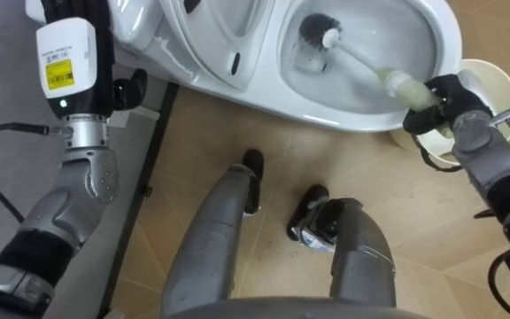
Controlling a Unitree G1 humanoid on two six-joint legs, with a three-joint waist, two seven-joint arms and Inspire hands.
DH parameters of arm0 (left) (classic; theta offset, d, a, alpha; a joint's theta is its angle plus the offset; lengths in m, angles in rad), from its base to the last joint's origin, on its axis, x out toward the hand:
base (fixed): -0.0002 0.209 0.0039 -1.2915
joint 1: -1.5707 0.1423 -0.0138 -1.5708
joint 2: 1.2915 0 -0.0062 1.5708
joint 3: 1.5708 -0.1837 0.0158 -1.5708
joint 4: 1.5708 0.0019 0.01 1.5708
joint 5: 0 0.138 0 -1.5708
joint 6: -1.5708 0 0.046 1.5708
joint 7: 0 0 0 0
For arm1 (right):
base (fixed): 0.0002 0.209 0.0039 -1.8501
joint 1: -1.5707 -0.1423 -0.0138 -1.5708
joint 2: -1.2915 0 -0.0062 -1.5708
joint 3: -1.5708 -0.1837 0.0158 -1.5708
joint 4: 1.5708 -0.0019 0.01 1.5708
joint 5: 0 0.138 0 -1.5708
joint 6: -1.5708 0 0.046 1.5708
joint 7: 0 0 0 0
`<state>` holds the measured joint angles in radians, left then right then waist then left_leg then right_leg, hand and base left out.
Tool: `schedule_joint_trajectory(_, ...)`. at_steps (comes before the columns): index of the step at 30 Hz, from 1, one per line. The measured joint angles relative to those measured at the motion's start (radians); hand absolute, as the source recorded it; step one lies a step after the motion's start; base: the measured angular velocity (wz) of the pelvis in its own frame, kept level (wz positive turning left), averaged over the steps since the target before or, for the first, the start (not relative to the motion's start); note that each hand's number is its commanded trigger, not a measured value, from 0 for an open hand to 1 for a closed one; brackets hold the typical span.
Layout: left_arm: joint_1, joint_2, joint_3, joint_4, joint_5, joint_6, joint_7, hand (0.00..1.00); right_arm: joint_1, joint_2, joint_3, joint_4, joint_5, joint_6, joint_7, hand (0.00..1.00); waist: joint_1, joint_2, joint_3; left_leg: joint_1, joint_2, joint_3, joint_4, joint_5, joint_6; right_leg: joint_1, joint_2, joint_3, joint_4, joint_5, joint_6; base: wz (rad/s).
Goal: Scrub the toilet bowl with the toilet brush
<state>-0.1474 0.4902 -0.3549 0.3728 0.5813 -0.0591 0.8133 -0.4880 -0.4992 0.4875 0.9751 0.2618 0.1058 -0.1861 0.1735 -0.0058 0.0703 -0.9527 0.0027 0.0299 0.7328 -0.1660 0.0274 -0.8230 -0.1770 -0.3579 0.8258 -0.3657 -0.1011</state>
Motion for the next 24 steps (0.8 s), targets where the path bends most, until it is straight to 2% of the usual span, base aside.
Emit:
schedule_joint_trajectory(3,-0.007,-0.001,0.0,0.0,-0.002,0.011,-0.002,0.0,0.0,0.005,0.0,0.021,0.167,0.002,0.001,1.0,-0.004,0.0,-0.0001,0.0,0.0,0.0,0.004,0.001,0.002,0.0,-0.001,0.0,0.005,0.0,0.0,0.0)
schedule_joint_trajectory(7,-0.011,-0.004,0.009,0.001,0.023,0.017,-0.01,0.0,0.001,0.006,-0.012,0.033,0.182,0.004,0.025,1.0,-0.021,0.002,-0.0013,0.003,-0.009,-0.001,-0.013,0.007,0.009,0.0,-0.014,-0.007,0.01,-0.001,-0.001,0.06)
schedule_joint_trajectory(11,-0.008,-0.01,0.017,0.003,0.047,0.026,-0.011,0.0,0.001,0.021,-0.076,0.032,-0.08,-0.002,0.024,1.0,-0.027,0.006,-0.0027,0.004,-0.014,-0.002,-0.008,0.01,0.015,0.005,-0.017,-0.008,0.01,0.004,0.008,0.04)
schedule_joint_trajectory(14,-0.005,-0.012,0.016,0.005,0.062,0.036,-0.022,0.0,0.001,0.021,-0.075,0.026,-0.266,-0.017,0.01,1.0,-0.017,0.008,-0.0042,0.007,-0.014,-0.006,-0.007,0.009,0.018,0.004,-0.013,0.001,0.008,0.007,0.013,-0.07)
schedule_joint_trajectory(17,-0.014,-0.029,0.009,0.015,0.058,0.038,-0.05,0.0,0.003,0.023,-0.047,0.025,-0.411,-0.022,0.003,1.0,-0.001,0.016,-0.0045,0.024,-0.015,-0.003,-0.009,0.008,0.018,0.021,-0.013,0.001,0.005,0.007,0.014,-0.01)
schedule_joint_trajectory(20,-0.013,-0.043,-0.002,0.044,0.055,0.039,-0.081,0.0,0.027,0.023,-0.029,0.008,-0.541,-0.015,0.004,1.0,0.01,0.038,-0.0145,0.048,-0.013,-0.002,-0.014,0.006,0.019,0.047,-0.011,-0.002,-0.006,0.006,0.016,0.0)
schedule_joint_trajectory(24,-0.004,-0.049,-0.002,0.079,0.055,0.039,-0.123,0.0,0.081,0.022,-0.02,-0.009,-0.665,-0.003,0.031,1.0,0.023,0.045,-0.0178,0.11,-0.015,0.019,-0.051,0.006,0.018,0.094,-0.008,0.011,-0.032,0.007,0.016,-0.1)
